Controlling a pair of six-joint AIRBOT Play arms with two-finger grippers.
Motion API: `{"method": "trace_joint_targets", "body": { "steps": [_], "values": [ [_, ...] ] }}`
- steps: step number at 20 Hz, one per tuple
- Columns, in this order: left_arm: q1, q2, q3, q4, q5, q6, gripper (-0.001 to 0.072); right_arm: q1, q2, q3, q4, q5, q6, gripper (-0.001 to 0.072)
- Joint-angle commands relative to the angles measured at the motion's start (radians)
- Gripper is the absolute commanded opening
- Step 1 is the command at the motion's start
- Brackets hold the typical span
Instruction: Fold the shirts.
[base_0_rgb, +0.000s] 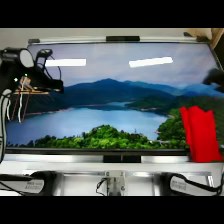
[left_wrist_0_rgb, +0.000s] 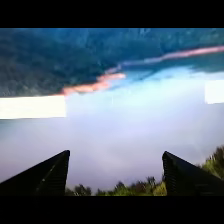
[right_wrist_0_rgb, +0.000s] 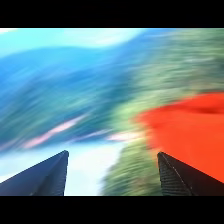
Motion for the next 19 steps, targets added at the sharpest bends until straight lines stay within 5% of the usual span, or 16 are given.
{"method": "trace_joint_targets", "body": {
  "steps": [1, 5, 19],
  "values": [
    [-0.031, 0.051, -0.121, -0.073, -0.052, -0.002, 0.0717, 0.282, -0.105, 0.026, 0.013, 0.207, 0.019, 0.0667],
    [-0.02, 0.254, -0.438, -0.072, 0.219, -0.08, 0.0715, 0.375, -0.119, -0.013, 0.011, 0.198, -0.008, 0.0666],
    [-0.014, 0.259, -0.458, -0.071, 0.265, -0.082, 0.0715, 0.395, -0.119, -0.013, 0.078, 0.195, 0.005, 0.0666]
  ]
}}
